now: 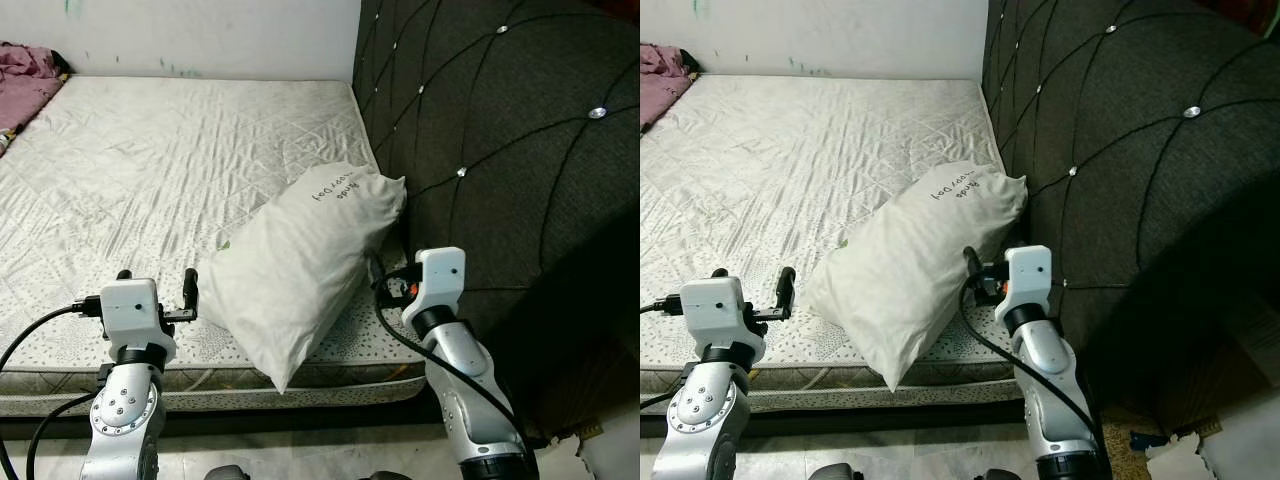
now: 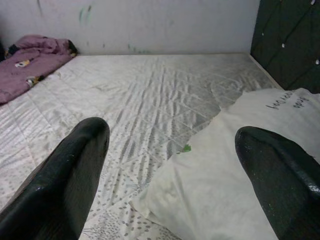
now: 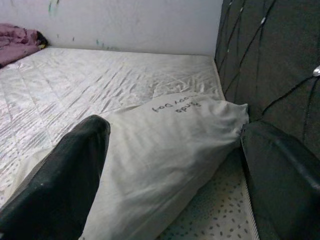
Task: Clean up the room
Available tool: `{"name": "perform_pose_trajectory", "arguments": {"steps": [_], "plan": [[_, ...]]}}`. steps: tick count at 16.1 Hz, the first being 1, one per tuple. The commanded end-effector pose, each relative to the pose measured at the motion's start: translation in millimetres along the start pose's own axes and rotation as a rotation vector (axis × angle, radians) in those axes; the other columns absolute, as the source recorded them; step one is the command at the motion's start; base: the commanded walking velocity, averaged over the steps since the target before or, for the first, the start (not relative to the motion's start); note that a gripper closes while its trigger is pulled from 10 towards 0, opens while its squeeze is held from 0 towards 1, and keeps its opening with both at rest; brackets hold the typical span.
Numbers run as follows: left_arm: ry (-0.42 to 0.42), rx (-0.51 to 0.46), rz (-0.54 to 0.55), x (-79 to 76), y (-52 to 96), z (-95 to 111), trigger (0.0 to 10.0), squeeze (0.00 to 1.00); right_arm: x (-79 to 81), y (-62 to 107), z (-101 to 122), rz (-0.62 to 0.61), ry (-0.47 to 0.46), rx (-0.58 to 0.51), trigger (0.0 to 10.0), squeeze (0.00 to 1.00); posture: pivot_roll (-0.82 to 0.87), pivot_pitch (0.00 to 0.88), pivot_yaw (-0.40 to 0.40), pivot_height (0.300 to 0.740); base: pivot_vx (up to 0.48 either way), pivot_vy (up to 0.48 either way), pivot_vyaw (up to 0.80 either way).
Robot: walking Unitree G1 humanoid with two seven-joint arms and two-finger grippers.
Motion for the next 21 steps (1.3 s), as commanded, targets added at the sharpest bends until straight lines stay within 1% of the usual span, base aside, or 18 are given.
{"name": "perform_pose_trajectory", "arguments": {"steps": [1,8,13,17,20,21], "plan": [[0.004,-0.004,-0.016,-2.1,-0.7,3.0,10.0,0.00,0.0,0.9,3.7,-0.002,0.005,-0.006,10.0,0.00,0.06,0.035,-0.009,0.740,0.000,0.000,0.00],[0.015,0.002,-0.019,-5.8,-2.5,3.6,10.0,0.00,-2.1,-0.2,4.7,0.001,0.010,0.005,10.0,0.00,0.06,0.042,-0.016,0.740,0.000,0.000,0.00],[0.021,0.001,-0.007,-6.5,-5.1,3.7,10.0,0.00,-2.3,-2.5,5.5,0.008,0.016,0.008,10.0,0.00,0.05,0.042,-0.013,0.695,0.000,0.000,0.00],[0.022,-0.003,0.003,-6.7,-8.5,4.6,10.0,0.00,-0.6,-4.5,5.0,0.019,0.023,0.012,10.0,0.00,0.05,0.043,-0.015,0.690,0.000,0.000,0.00],[0.030,-0.008,0.004,-9.0,-10.6,5.7,10.0,0.00,-0.9,-5.4,5.0,0.023,0.026,0.015,10.0,0.00,0.05,0.042,-0.019,0.655,0.000,0.000,0.00],[0.030,-0.008,0.004,-9.0,-10.6,5.7,10.0,0.00,-0.9,-5.4,5.0,0.023,0.026,0.015,10.0,0.00,0.05,0.042,-0.019,0.650,0.000,0.000,0.00]]}}
Point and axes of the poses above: a point about 5 cm out from each wrist's last joint towards the gripper, its own y axis pointing back from the gripper into the wrist, its own z axis along the axis of the wrist's last joint, x = y × z, the point moved 1 cm from there along -y, pointing out of the wrist towards the gripper, and after that the axes turned 1 degree about y, right-handed, at the moved point
